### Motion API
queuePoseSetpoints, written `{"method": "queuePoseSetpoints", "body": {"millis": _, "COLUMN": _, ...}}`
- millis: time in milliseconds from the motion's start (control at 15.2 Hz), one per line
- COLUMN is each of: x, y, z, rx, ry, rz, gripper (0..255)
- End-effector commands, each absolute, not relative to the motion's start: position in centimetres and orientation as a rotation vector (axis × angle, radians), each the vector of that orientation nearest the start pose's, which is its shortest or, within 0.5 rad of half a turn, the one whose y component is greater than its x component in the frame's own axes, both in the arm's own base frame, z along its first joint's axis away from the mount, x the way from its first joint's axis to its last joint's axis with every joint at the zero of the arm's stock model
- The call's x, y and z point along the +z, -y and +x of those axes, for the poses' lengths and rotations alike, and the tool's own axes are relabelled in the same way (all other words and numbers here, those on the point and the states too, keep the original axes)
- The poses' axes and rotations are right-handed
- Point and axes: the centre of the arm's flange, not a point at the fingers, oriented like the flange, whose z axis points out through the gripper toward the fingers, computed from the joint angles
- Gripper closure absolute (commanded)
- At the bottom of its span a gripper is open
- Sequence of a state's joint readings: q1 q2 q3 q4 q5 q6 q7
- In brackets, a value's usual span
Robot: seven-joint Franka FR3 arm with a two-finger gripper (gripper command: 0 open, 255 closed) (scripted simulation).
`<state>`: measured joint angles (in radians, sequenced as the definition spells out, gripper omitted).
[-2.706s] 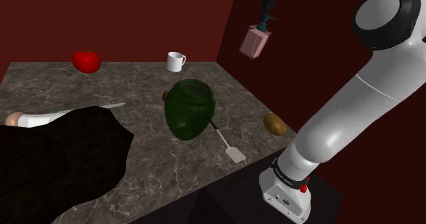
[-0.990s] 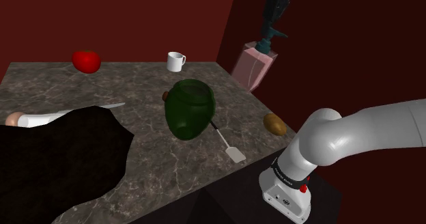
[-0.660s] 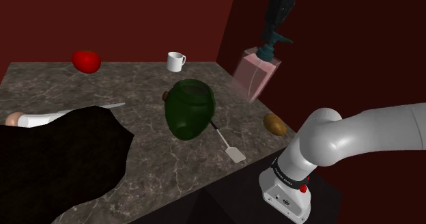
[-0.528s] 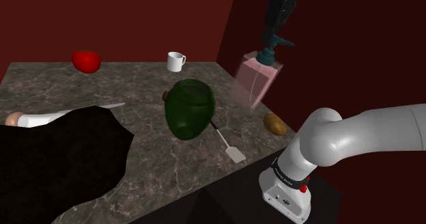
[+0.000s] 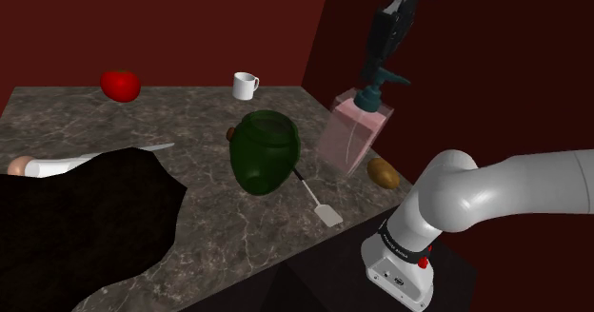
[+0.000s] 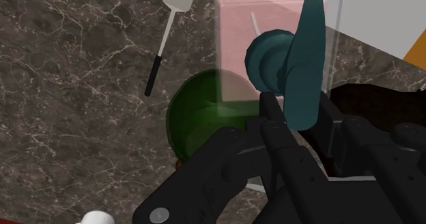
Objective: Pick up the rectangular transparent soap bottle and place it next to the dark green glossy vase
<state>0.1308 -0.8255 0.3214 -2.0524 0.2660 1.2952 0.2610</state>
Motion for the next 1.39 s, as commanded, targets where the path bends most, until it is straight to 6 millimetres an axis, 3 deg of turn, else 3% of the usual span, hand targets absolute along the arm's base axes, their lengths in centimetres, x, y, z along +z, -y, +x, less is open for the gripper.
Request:
{"method": "queuePoseSetpoints", "body": {"millis": 0, "x": 68.2, "y": -20.4, "z": 20.4, "rx": -0.039, "ry": 0.270, "rz": -3.100, "gripper": 255}}
{"method": "queuePoseSetpoints", "body": {"millis": 1320, "x": 57.7, "y": -20.4, "z": 20.4, "rx": -0.039, "ry": 0.270, "rz": -3.100, "gripper": 255}}
